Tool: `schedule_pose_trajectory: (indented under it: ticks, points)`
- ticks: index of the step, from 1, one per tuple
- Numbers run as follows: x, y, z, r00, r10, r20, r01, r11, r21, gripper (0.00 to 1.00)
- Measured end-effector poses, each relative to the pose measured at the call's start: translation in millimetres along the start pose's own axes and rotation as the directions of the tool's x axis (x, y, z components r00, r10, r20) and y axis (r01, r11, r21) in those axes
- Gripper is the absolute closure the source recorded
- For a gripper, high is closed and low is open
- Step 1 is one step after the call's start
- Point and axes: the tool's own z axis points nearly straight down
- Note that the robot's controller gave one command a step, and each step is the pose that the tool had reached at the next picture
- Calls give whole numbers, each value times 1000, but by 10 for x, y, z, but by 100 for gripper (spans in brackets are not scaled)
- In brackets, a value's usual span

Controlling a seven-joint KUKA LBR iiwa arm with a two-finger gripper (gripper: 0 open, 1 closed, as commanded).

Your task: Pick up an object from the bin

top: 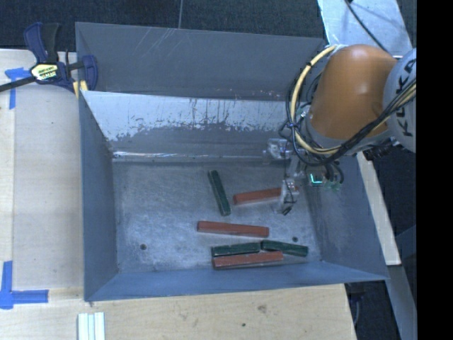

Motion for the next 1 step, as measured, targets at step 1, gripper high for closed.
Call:
schedule_pose_trajectory:
  ticks: [1]
  points:
    - [-139, -170, 1225, 1000, -23, 1, 23, 1000, 1, 0]
